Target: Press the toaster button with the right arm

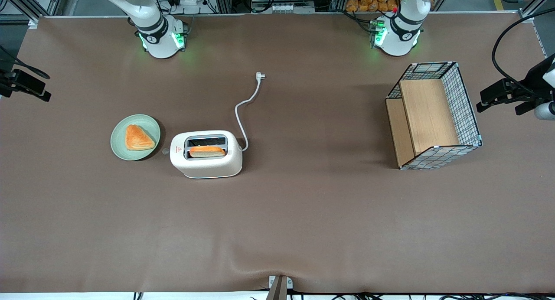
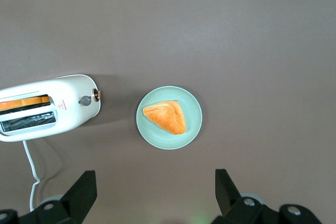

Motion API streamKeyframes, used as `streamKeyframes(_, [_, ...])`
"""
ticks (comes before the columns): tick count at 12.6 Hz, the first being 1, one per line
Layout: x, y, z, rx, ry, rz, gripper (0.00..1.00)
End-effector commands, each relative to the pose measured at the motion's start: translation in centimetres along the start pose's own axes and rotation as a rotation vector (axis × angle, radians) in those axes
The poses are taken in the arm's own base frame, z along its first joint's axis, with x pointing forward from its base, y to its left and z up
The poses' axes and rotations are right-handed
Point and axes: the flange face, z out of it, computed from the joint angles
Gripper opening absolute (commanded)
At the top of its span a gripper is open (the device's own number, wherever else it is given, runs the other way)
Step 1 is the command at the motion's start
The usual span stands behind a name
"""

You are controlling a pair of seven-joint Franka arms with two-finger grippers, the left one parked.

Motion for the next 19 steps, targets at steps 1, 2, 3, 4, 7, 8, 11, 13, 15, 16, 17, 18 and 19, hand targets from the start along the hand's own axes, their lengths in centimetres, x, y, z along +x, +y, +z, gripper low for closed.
streamKeyframes(1, [0.5, -0.4, 0.5, -0.017, -0.009, -0.001, 1.00])
streamKeyframes(2, [0.5, -0.6, 0.5, -0.020, -0.009, -0.002, 1.00])
streamKeyframes(3, [0.5, -0.7, 0.5, -0.022, -0.007, -0.005, 1.00])
streamKeyframes(4, [0.5, -0.6, 0.7, -0.023, -0.013, -0.007, 1.00])
streamKeyframes(7, [0.7, 0.0, 1.1, -0.023, -0.015, -0.053, 1.00])
streamKeyframes(8, [0.6, 0.1, 1.0, -0.021, -0.012, -0.048, 1.00])
streamKeyframes(11, [-0.3, -0.6, 2.3, -0.020, -0.108, -0.050, 1.00])
streamKeyframes(13, [-0.2, -0.7, 2.7, 0.007, -0.114, -0.036, 1.00])
streamKeyframes(15, [-0.3, -0.5, 5.0, 0.096, -0.167, -0.024, 0.79])
streamKeyframes(16, [-0.4, -0.5, 5.4, 0.114, -0.177, -0.021, 0.57])
streamKeyframes(17, [-0.4, -0.7, 5.8, 0.118, -0.184, -0.021, 0.34])
streamKeyframes(18, [-0.4, -0.8, 6.6, 0.137, -0.200, -0.017, 0.14])
streamKeyframes(19, [-0.3, -1.1, 7.7, 0.158, -0.213, -0.009, 0.00])
